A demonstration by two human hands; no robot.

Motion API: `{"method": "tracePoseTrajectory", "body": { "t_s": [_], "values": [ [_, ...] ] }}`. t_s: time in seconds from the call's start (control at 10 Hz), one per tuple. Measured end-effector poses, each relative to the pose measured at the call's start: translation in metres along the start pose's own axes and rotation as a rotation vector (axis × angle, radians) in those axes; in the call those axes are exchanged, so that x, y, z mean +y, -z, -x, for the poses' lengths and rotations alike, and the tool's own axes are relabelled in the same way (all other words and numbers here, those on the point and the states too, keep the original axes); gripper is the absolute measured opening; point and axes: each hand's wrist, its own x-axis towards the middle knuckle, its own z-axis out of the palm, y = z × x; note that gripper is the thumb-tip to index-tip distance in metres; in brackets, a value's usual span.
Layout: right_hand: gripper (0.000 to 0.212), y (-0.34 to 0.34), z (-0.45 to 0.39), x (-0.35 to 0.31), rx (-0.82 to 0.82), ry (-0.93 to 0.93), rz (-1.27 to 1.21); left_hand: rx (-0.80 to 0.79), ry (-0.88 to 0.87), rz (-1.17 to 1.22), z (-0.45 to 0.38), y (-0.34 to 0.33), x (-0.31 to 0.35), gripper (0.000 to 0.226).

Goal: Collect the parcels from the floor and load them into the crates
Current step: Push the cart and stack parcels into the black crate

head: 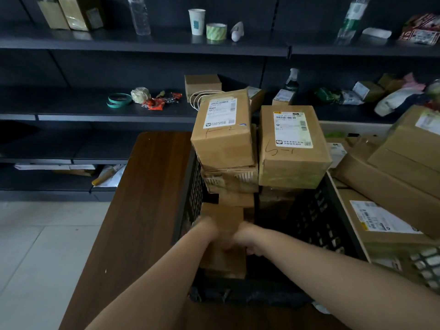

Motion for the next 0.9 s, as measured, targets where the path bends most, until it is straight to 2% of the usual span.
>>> {"method": "tracePoseTrajectory", "body": {
  "t_s": [0.1,0.2,0.3,0.4,0.5,0.6,0.7,0.8,0.9],
  "values": [
    [0.049,-0.004,-0.016,0.002,-0.041,-0.024,0.217,-0.177,-0.114,-0.474,-0.005,-0.019,-0.006,0.042],
    [0.049,-0.006,-0.017,0.001,-0.091,0.027,0.297,-0.226,-0.112,-0.575,-0.007,-0.023,-0.007,0.050],
    [0.040,0.025,0.017,-0.011,0.200,0.379,0.368,0.033,-0.253,-0.312,-0.005,-0.002,0.007,0.034],
    [0.035,0.073,0.089,-0.025,0.606,0.846,0.101,0.317,-0.573,0.188,0.023,0.033,0.047,0.024],
    [0.023,0.125,0.130,-0.033,0.981,1.001,-0.106,0.393,-0.684,0.466,0.050,0.054,0.097,0.028],
    [0.043,0.174,0.115,-0.027,1.176,0.780,-0.042,0.359,-0.620,0.550,0.050,0.057,0.125,0.050],
    [0.073,0.196,0.089,-0.008,0.934,0.434,-0.110,0.259,-0.561,0.582,0.044,0.045,0.139,0.056],
    [0.065,0.190,0.070,0.004,0.777,0.431,-0.237,0.241,-0.581,0.631,0.047,0.032,0.144,0.043],
    [0.059,0.172,0.077,0.013,0.804,0.516,-0.269,0.293,-0.606,0.711,0.059,0.028,0.127,0.041]
  ]
}}
